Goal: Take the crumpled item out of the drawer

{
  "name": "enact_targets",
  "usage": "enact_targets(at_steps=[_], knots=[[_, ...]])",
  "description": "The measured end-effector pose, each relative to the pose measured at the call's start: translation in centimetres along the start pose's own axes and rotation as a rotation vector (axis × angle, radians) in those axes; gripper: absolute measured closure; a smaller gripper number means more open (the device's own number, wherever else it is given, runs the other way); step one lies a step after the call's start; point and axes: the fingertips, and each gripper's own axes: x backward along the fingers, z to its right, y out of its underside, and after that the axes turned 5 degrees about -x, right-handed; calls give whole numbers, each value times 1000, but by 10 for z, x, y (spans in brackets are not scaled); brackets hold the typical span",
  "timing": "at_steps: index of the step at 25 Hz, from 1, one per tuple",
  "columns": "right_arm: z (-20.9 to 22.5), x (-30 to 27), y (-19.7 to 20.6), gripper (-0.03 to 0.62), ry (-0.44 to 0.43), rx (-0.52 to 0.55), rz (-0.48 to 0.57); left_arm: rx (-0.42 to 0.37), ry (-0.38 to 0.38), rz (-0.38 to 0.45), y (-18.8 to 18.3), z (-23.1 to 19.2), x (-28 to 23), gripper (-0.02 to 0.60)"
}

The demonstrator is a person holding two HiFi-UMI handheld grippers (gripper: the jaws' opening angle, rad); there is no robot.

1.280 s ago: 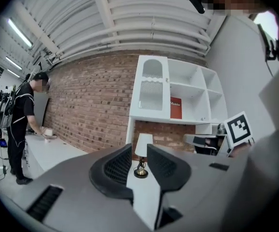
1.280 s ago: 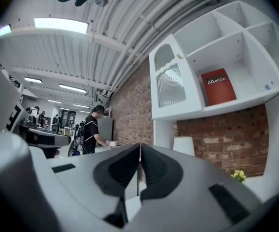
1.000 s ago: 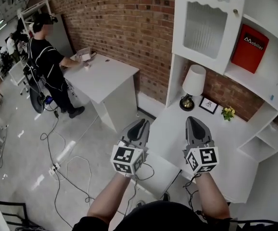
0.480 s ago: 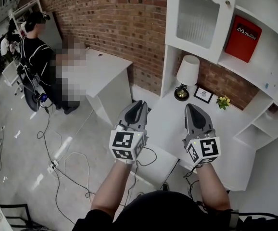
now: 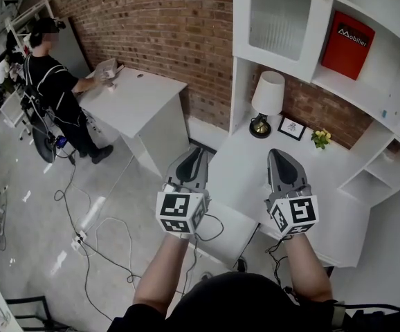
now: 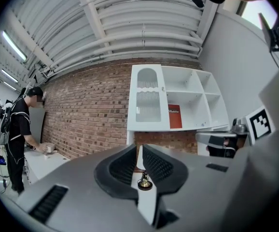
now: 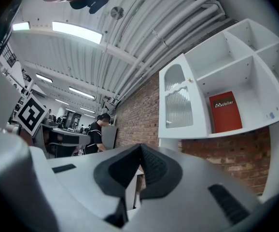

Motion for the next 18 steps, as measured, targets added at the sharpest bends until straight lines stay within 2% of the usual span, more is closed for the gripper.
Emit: enact_targets(at_steps=[18], knots=[[14, 1, 13, 594, -5, -35, -17, 4, 22, -39, 13, 15, -10, 541]])
